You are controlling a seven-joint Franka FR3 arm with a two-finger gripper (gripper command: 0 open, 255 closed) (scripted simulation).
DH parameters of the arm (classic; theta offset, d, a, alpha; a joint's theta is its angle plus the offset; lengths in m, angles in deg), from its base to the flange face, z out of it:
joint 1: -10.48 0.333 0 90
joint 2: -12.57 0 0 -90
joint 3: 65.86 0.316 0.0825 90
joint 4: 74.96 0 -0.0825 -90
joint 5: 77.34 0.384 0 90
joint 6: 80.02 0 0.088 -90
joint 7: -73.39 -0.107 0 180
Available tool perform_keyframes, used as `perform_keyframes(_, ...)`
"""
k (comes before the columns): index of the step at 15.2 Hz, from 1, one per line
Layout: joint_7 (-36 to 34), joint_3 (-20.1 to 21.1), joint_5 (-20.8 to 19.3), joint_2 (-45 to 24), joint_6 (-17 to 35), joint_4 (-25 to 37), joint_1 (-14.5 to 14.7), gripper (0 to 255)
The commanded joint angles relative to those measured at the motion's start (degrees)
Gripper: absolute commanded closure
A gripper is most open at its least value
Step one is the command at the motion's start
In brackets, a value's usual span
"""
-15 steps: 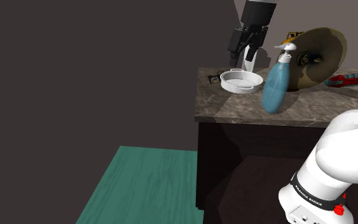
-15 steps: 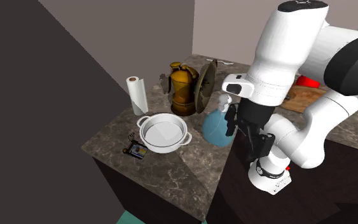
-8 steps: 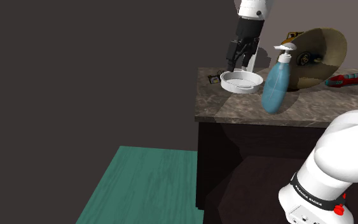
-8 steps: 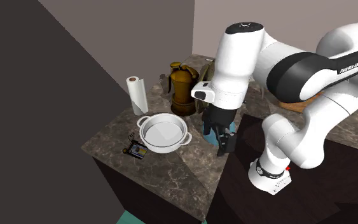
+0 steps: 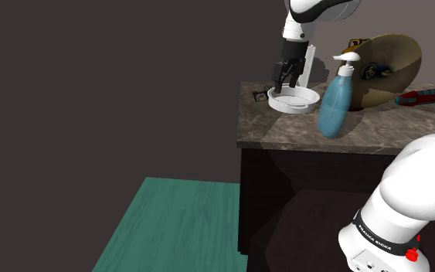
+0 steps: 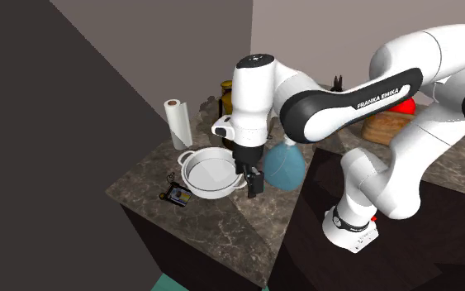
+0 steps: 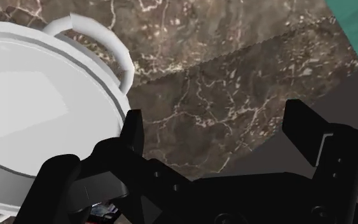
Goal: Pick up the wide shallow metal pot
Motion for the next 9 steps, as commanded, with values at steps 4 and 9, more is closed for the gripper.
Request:
perform_keyframes(4, 5.42, -3.85, -0.39, -8.97, 4.09, 3.16, -1.06, 0)
perform_keyframes(9, 8.26, -5.58, 0.05, -14.37, 7.34, 4.38, -1.62, 0)
